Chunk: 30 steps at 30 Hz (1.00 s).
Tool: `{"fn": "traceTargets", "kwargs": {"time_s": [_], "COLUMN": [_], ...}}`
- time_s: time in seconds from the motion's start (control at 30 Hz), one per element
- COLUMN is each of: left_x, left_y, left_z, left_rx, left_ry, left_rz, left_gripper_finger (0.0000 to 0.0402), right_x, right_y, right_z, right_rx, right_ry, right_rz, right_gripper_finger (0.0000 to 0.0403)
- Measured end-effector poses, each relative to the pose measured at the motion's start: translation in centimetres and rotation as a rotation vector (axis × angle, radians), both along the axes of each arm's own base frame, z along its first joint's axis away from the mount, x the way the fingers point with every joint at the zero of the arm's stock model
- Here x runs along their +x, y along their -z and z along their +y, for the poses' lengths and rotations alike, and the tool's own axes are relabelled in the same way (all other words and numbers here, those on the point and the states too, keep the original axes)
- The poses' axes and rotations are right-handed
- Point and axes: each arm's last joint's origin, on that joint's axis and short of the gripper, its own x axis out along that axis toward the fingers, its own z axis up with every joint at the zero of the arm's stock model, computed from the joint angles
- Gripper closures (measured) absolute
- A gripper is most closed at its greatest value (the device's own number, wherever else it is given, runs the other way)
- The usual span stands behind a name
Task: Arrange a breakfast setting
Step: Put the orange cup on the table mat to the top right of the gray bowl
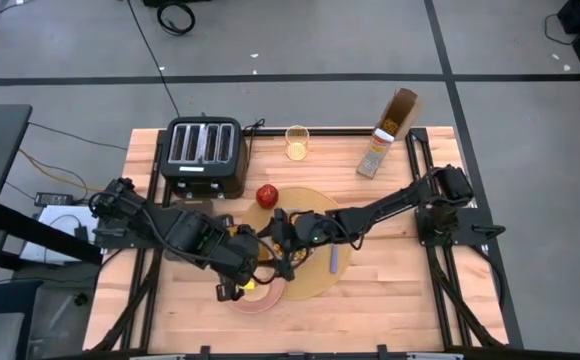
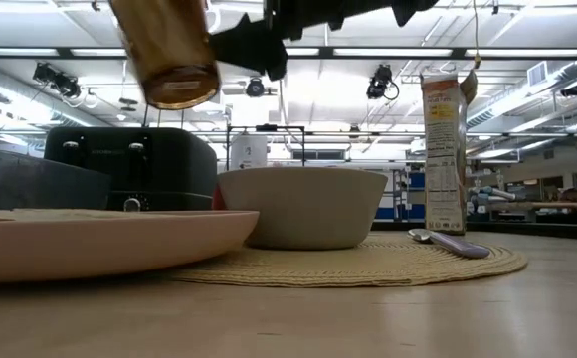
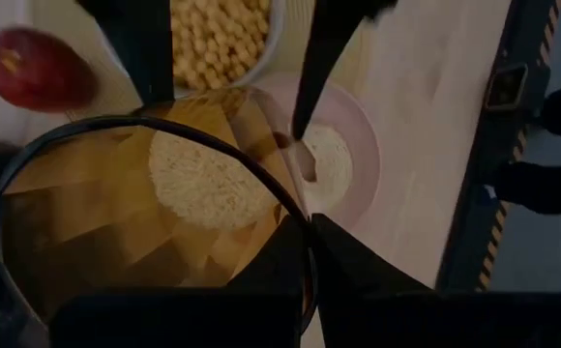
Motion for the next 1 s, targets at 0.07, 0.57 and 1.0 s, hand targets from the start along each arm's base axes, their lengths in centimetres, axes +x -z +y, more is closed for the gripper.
{"fn": "traceTargets", "kwargs": {"time_s": [0.07, 0.57, 1.0], "left_x": [0.1, 0.8, 0.8], "left_y": [0.0, -0.2, -0.2], "left_z": [0.0, 0.8, 0.8], "left_rx": [0.009, 0.102, 0.114], "left_ry": [0.006, 0.009, 0.002], "left_rz": [-0.013, -0.085, -0.092], "left_gripper_finger": [0.0389, 0.0389, 0.0389], "right_x": [0.0, 0.4, 0.4], "right_y": [0.1, -0.2, -0.4], "right_z": [-0.3, -1.8, -1.8], "right_rx": [-0.001, 0.015, 0.064], "right_ry": [0.013, -0.005, 0.014], "right_rz": [0.005, -0.019, -0.034], "right_gripper_finger": [0.0048, 0.0058, 0.0021]}}
